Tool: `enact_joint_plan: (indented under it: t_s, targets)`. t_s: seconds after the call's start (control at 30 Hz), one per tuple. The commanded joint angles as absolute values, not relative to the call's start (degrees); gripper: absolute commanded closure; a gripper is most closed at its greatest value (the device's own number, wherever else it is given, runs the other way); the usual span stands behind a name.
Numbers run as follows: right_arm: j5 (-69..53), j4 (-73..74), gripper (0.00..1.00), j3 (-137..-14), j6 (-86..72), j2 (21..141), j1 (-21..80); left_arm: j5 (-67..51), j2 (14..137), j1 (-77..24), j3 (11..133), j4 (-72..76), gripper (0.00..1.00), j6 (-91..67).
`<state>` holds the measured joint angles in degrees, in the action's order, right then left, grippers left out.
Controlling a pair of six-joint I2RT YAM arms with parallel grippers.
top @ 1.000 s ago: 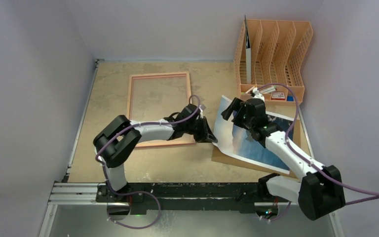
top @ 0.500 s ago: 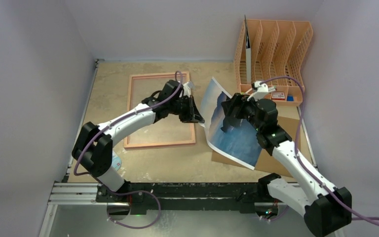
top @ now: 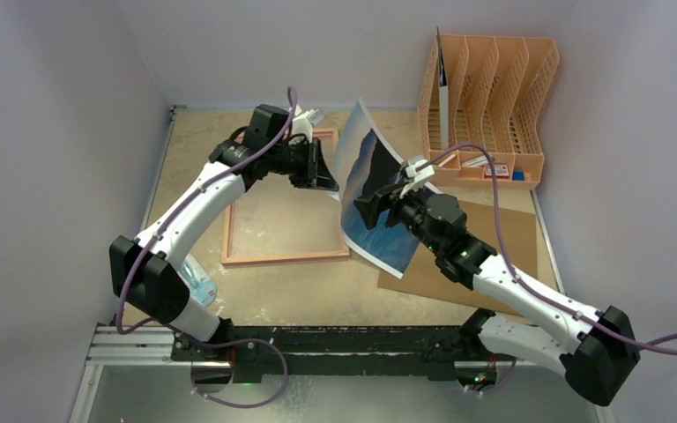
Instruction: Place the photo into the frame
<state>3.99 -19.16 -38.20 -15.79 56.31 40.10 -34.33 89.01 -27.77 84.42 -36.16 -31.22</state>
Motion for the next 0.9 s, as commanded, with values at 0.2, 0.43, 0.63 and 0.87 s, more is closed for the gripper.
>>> enact_joint_plan:
  t_s: [0.2, 0.43, 0.63, 0.87]
  targets:
    - [13.7, -31.9, 0.09, -38.2, -12.0, 56.6, 49.9, -40.7, 85.2, -21.5, 88.3, -40.9, 1.00, -29.0]
    - [15.5, -34.6, 0.09, -40.8, -9.6, 63.0, 54.8, -41.0, 82.7, -16.4, 90.9, -45.1, 1.00, -29.4]
    - [17.9, -36.1, 0.09, -44.0, -5.9, 67.6, 57.6, -40.5, 79.2, -15.0, 89.6, -45.9, 1.00, -30.9]
    - [20.1, -38.4, 0.09, -45.8, -3.8, 70.0, 58.4, -40.3, 77.4, -15.0, 89.5, -45.8, 1.00, -32.9]
